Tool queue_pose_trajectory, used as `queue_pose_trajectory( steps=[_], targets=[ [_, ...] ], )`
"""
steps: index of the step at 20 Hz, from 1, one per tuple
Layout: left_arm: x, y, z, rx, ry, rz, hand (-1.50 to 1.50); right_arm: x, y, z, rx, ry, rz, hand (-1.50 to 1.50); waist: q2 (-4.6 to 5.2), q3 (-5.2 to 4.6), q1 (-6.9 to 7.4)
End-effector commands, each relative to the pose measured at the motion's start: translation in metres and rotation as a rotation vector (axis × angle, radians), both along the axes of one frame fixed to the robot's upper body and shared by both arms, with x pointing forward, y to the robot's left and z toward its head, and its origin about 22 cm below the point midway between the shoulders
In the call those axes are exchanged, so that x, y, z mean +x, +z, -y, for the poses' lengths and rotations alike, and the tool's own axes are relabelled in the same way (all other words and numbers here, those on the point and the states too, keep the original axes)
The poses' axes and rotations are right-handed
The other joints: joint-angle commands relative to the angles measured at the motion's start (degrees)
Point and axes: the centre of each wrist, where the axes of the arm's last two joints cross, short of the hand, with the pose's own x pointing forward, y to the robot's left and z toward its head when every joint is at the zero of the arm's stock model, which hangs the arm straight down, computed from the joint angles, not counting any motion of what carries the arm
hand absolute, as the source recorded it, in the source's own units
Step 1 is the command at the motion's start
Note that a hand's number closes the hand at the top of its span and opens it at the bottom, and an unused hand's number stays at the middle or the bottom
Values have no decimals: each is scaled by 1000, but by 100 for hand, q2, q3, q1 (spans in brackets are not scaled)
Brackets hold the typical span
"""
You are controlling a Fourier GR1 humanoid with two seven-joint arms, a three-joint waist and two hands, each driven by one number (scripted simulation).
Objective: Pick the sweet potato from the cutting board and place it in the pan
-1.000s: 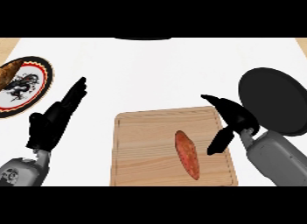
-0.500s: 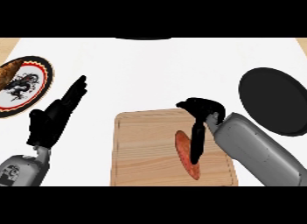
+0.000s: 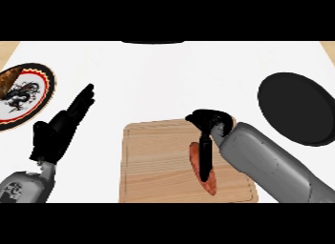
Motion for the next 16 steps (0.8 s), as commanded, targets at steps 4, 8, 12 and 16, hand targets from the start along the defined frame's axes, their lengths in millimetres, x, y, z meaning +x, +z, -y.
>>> queue_pose_trajectory(
  steps=[4,8,12,16],
  targets=[
    [12,5,-4,8,8,0,0,-17,-2,-30,-203,1,-17,-150,-1,0,-46],
    [1,-14,-10,-1,7,10,0,-32,-16,-28,-209,7,-29,-150,-9,0,-62],
    [-4,-12,5,-9,24,2,0,-28,-44,-9,-215,-8,-22,-150,6,4,-17],
    [-3,7,1,15,14,2,0,-29,-29,-16,-213,-10,-15,-150,-3,4,-23]
  ],
)
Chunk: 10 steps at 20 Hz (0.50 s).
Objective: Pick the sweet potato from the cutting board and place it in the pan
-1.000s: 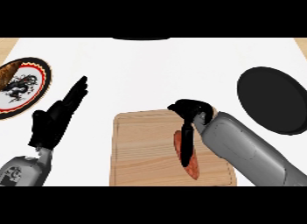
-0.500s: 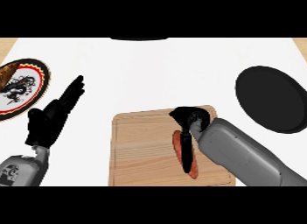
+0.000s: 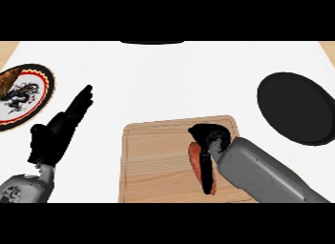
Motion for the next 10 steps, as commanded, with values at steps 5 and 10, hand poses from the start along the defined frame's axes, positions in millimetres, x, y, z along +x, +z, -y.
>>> queue_pose_trajectory(
  steps=[5,10],
  targets=[
    [-2,-2,10,6,-4,-8,0,-22,-23,-5,-97,51,-54,150,16,3,-8],
    [-3,-8,10,3,-6,-1,0,-25,-32,-1,-78,111,-117,150,14,1,-21]
  ],
)
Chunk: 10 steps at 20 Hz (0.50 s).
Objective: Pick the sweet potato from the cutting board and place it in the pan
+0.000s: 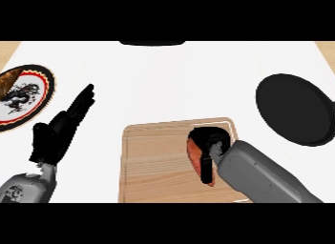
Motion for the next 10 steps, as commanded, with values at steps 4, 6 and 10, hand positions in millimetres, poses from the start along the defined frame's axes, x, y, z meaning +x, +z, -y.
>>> queue_pose_trajectory(
  steps=[4,6,10],
  targets=[
    [8,-1,-6,4,9,-1,0,-26,-26,-9,-53,62,-100,150,95,46,-13],
    [-2,-2,6,2,-7,-15,0,-24,-23,-8,-67,15,-70,150,88,47,4],
    [-6,-7,-3,1,6,-3,0,-16,-8,-15,-36,22,30,150,95,47,22]
  ],
)
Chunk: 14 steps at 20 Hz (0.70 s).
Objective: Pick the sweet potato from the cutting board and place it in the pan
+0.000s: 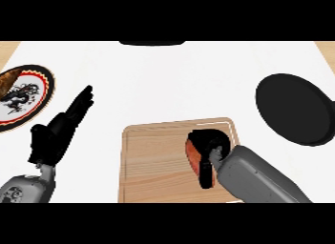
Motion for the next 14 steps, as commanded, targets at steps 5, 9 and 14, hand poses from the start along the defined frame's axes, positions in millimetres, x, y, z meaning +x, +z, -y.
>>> queue_pose_trajectory(
  steps=[5,9,14],
  targets=[
    [-8,-10,-17,4,79,-33,0,-79,38,29,213,187,385,150,-89,62,-467],
    [-8,-5,-30,-4,104,-39,0,-112,64,53,349,214,601,150,-85,69,-573],
    [-17,-8,-24,1,89,-36,0,-143,112,74,452,205,966,150,-96,68,-561]
  ],
)
